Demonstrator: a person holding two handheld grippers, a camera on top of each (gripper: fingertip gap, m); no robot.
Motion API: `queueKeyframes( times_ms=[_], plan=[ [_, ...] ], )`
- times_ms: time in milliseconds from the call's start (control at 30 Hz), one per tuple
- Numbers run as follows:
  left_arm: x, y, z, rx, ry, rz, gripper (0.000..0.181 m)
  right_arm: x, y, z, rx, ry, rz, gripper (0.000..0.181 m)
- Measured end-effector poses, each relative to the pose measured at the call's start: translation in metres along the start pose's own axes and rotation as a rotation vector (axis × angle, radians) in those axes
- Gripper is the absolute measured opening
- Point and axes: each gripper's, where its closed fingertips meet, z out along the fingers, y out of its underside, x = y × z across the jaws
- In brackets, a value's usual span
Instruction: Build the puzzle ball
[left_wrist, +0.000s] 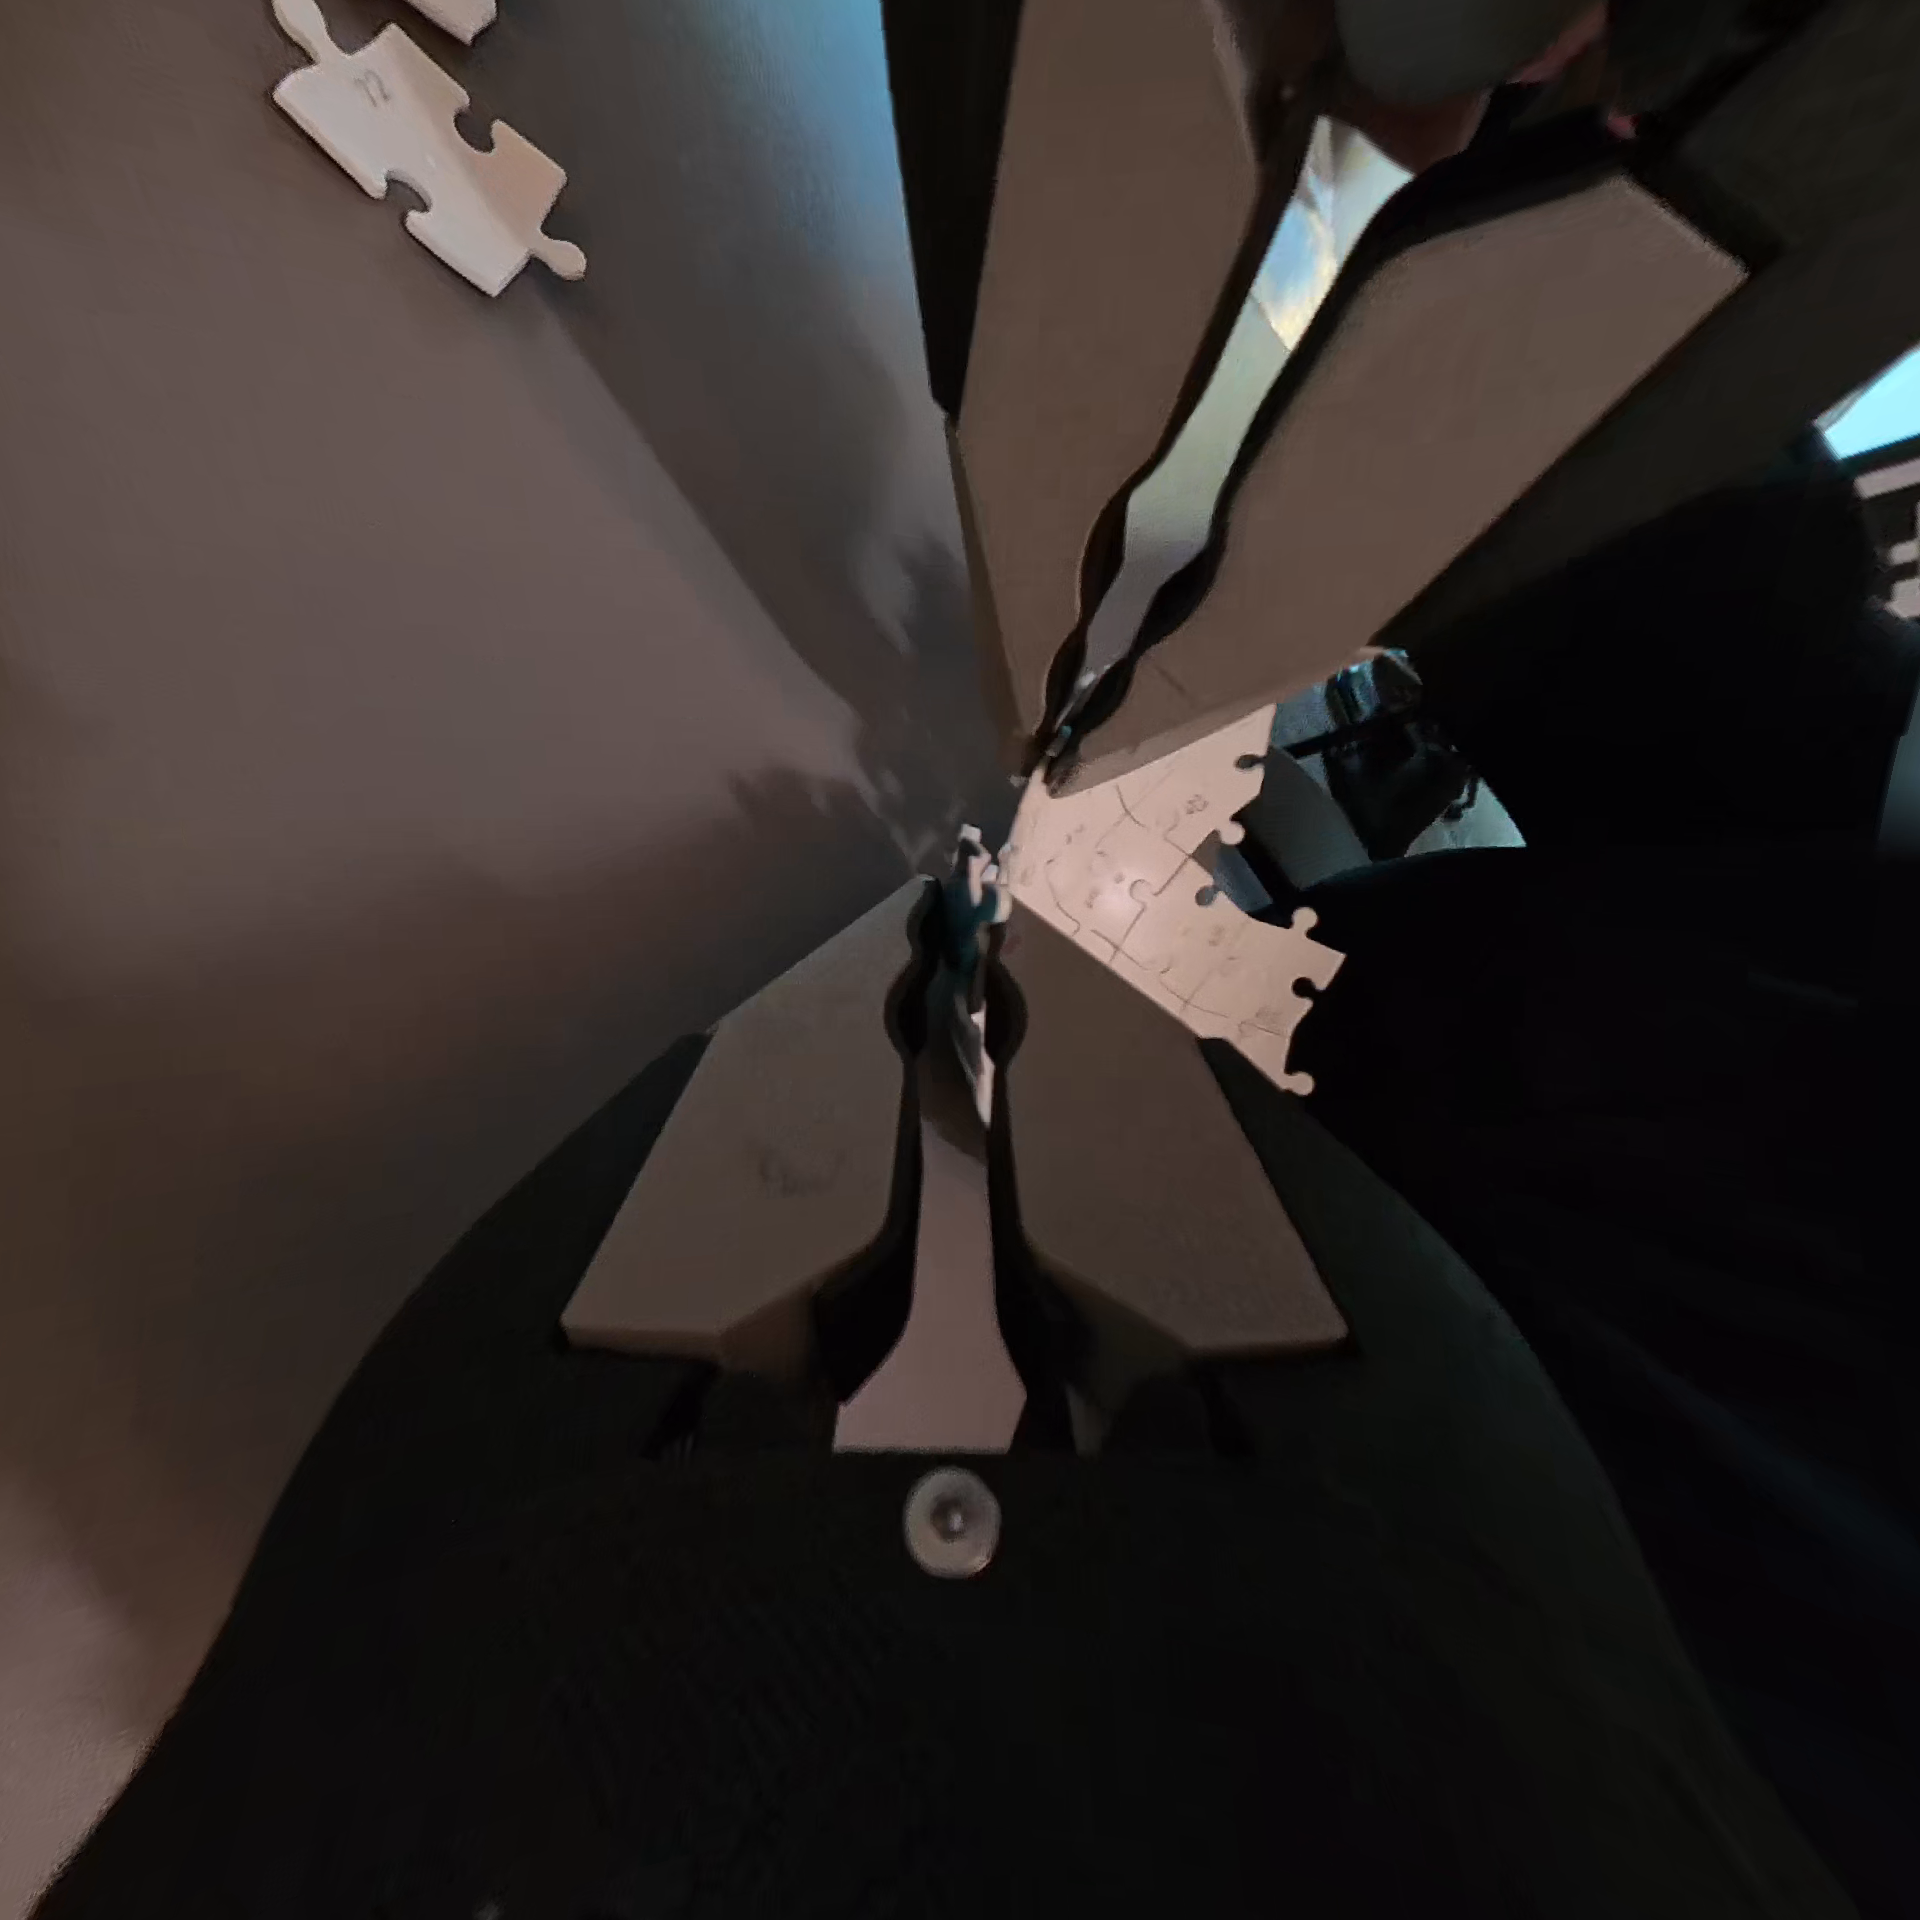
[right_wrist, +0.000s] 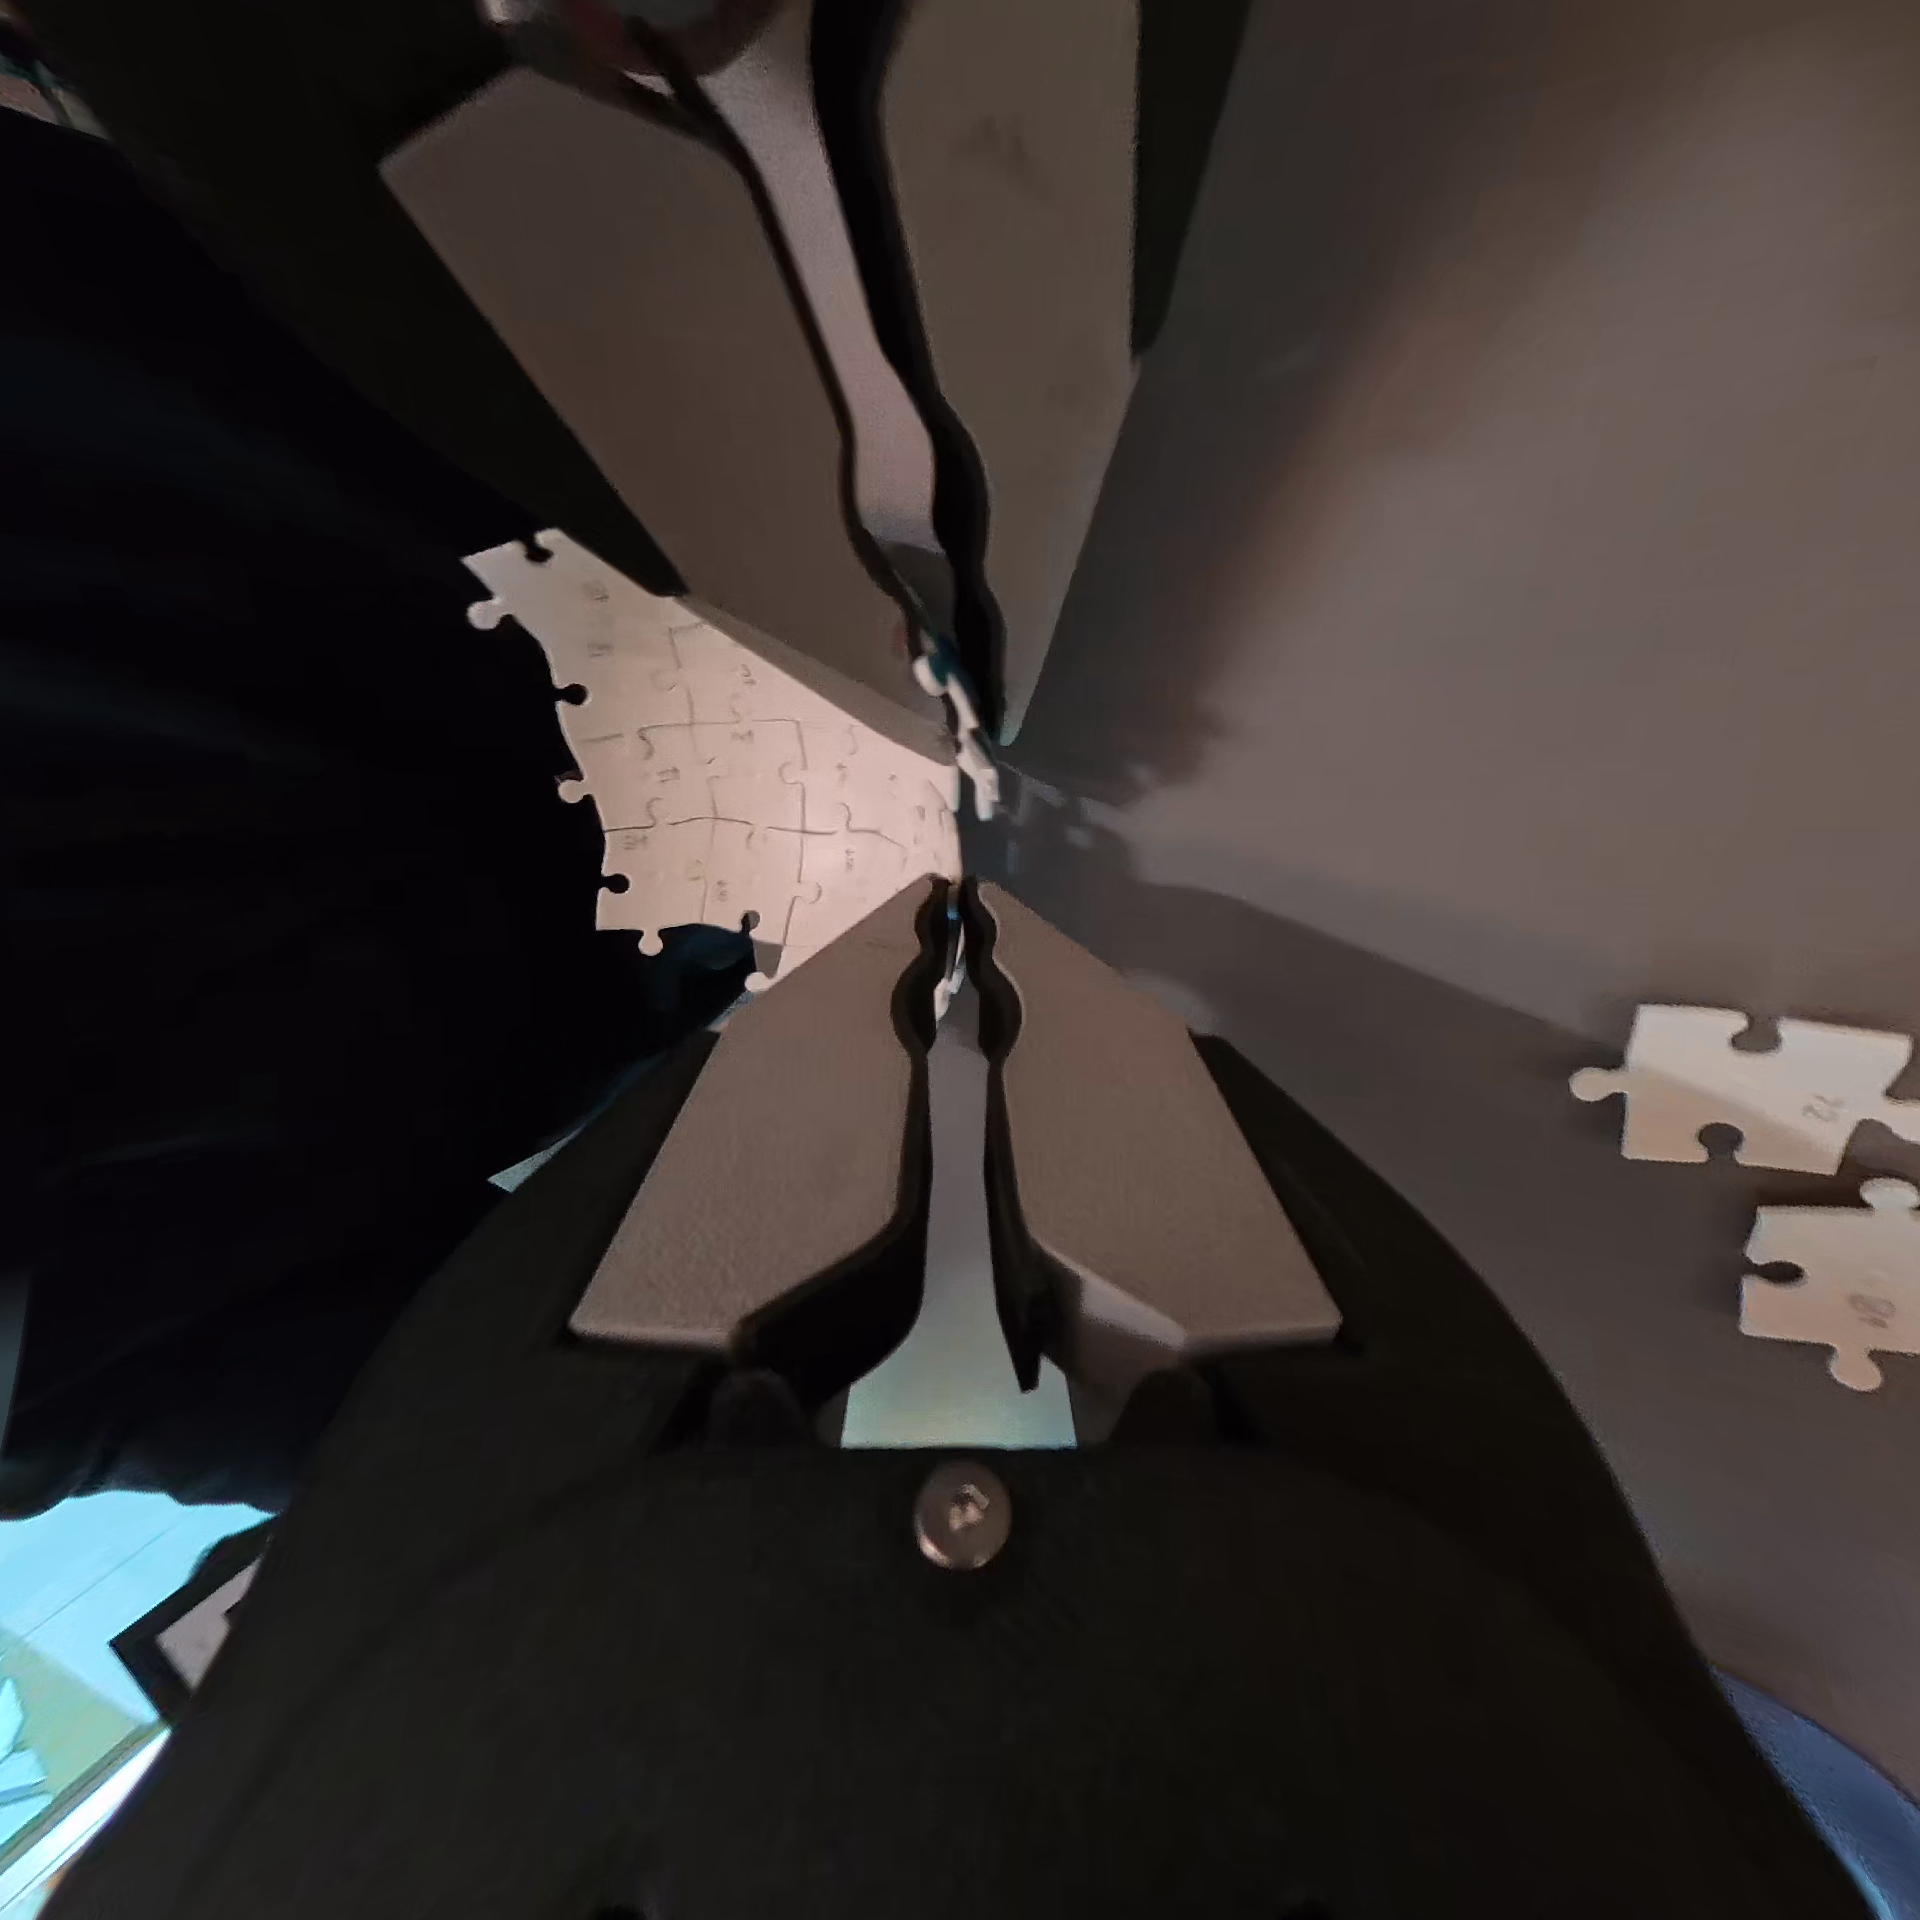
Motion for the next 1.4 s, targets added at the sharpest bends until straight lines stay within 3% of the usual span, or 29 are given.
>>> queueKeyframes(
  times_ms=[200,367,500,567,700,767,800,900,1033,1400],
  plan=[
    [-0.005,0.001,-0.004,0.071,0.015,-0.069,0.007,0.013,-0.004,0.006,-0.055,0.014,0.050,0.000],
    [-0.004,-0.010,-0.018,0.240,-0.007,-0.065,0.019,0.019,-0.009,0.012,-0.042,-0.008,0.051,0.001],
    [0.003,-0.015,-0.036,0.298,-0.118,0.062,0.024,0.020,-0.011,0.011,-0.041,-0.014,0.054,0.001],
    [0.020,-0.017,-0.041,0.295,-0.108,0.147,0.023,0.020,-0.012,0.010,-0.043,-0.009,0.051,0.001],
    [0.044,-0.018,-0.041,0.220,-0.102,0.330,0.022,0.023,-0.012,0.012,-0.043,-0.013,0.059,0.001],
    [0.048,-0.012,-0.035,0.146,-0.128,0.453,0.010,0.025,-0.013,0.012,-0.034,-0.021,0.061,0.001],
    [0.043,-0.008,-0.031,0.093,-0.172,0.508,0.002,0.025,-0.013,0.012,-0.031,-0.026,0.062,0.001],
    [0.011,0.004,-0.021,-0.091,-0.325,0.612,0.000,0.025,-0.013,0.012,-0.029,-0.042,0.067,0.001],
    [0.002,0.014,-0.009,-0.286,-0.308,0.649,0.000,0.027,-0.015,0.013,-0.030,-0.072,0.068,0.001],
    [-0.018,0.008,0.003,-0.397,-0.415,0.780,0.000,0.031,-0.021,0.015,-0.048,-0.169,0.077,0.003]
  ],
)
